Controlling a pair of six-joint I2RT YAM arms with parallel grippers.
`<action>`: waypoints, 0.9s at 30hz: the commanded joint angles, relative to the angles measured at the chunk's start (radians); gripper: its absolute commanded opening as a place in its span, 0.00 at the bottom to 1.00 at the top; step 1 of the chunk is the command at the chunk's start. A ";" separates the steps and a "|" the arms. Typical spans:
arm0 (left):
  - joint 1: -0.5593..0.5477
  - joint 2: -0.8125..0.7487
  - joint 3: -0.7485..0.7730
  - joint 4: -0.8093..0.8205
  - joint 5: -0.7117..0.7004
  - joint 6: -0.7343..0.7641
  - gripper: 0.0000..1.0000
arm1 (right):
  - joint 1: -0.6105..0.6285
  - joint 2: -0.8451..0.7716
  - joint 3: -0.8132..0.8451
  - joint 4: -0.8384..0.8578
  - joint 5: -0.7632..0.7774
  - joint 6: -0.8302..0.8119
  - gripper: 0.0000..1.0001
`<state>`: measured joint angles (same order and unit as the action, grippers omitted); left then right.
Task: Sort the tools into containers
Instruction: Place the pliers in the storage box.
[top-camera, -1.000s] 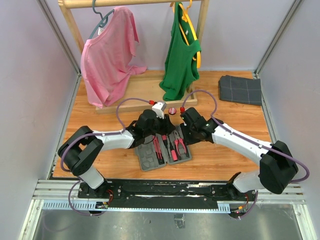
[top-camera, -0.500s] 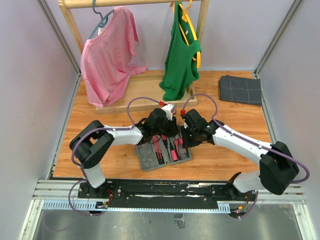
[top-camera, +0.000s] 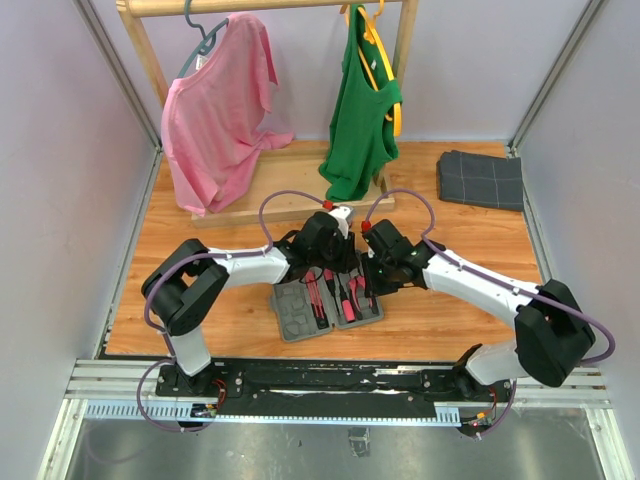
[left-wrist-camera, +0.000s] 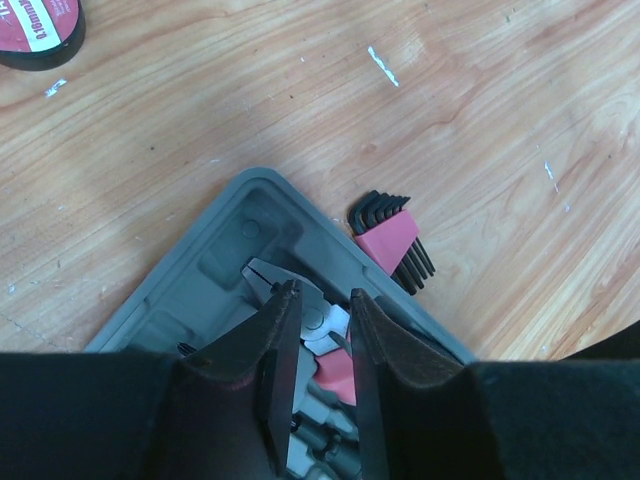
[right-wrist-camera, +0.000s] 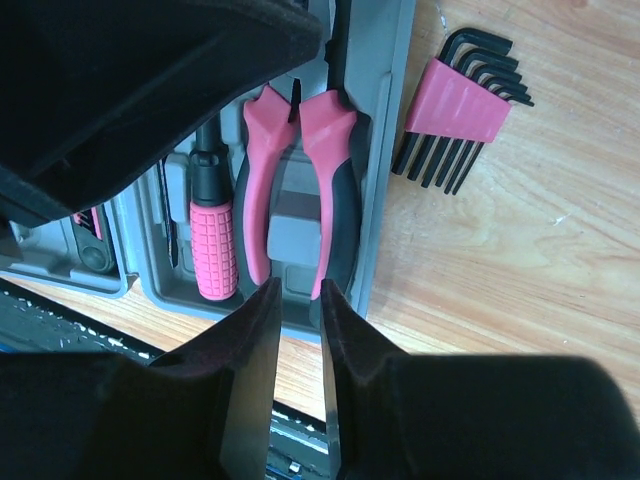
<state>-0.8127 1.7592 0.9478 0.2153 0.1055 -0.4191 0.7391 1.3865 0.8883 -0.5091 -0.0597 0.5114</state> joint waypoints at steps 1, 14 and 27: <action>-0.008 0.022 0.037 -0.047 0.015 0.012 0.30 | -0.018 0.017 -0.014 0.003 0.002 0.020 0.23; -0.013 0.085 0.080 -0.087 0.034 0.018 0.27 | -0.018 0.046 -0.012 0.003 -0.002 0.012 0.16; -0.013 0.094 0.086 -0.092 0.037 0.020 0.26 | -0.018 0.078 -0.012 -0.027 0.043 0.009 0.14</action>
<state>-0.8150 1.8313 1.0107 0.1291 0.1272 -0.4110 0.7387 1.4517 0.8871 -0.5045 -0.0513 0.5194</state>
